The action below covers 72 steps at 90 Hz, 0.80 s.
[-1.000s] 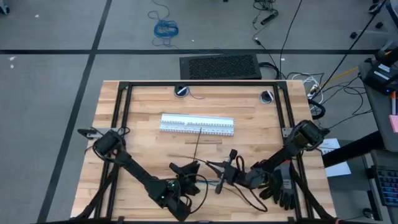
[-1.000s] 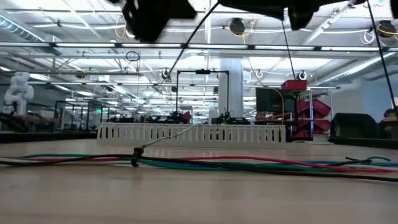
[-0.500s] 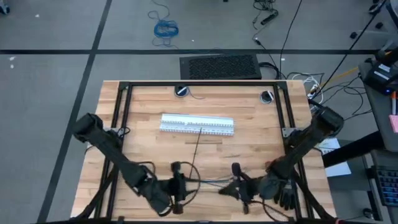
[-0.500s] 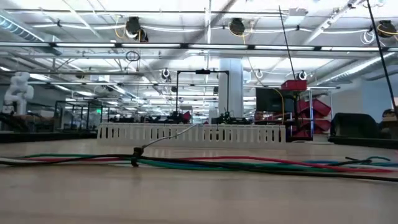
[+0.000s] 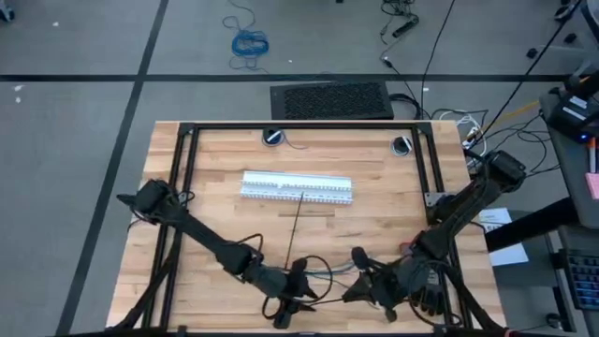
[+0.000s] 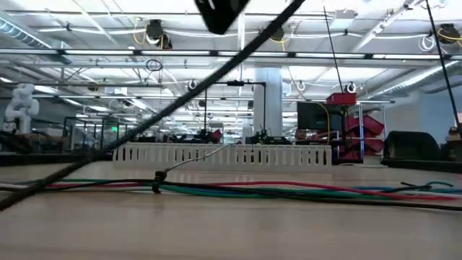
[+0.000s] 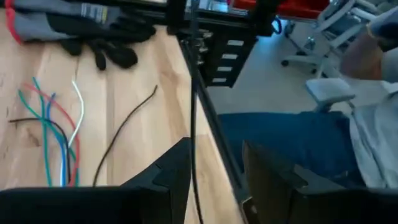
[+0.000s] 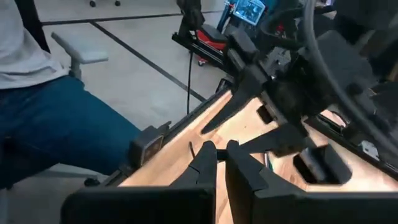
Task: Ziptie cables
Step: Wrap the cables together using a zip tie
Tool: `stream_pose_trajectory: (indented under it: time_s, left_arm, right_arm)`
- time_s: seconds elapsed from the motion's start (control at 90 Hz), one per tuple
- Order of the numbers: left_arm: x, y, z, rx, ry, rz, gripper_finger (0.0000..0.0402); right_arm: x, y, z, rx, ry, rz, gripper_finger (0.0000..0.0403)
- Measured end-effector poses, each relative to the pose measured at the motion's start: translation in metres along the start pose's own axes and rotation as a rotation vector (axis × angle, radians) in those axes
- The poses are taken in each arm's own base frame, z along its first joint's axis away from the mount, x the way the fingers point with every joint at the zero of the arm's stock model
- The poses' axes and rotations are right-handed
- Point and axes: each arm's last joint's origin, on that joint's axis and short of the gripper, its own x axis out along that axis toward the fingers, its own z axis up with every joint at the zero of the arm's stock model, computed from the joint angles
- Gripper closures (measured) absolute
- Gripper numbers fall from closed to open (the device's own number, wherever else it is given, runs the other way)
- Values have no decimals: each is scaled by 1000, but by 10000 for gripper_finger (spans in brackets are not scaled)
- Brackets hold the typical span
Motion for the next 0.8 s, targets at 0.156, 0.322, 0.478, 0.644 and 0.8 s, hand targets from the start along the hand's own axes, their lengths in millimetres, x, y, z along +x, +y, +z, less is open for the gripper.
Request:
stream_pose_trajectory:
  time_s: [0.156,0.322,0.478,0.644,0.8]
  left_arm:
    - [1,2,2,-2,-19,-22,260]
    - [2,10,4,-8,-31,27,260]
    - [2,15,4,3,-42,117,260]
    - [2,15,5,15,-54,122,260]
    - [2,13,4,14,-35,55,260]
  right_arm:
    - [0,-1,0,2,1,-3,400]
    - [0,-1,0,4,-2,5,400]
    - [0,-1,0,6,-7,6,400]
    - [0,-1,0,11,-7,6,400]
    - [1,-3,0,15,0,-23,400]
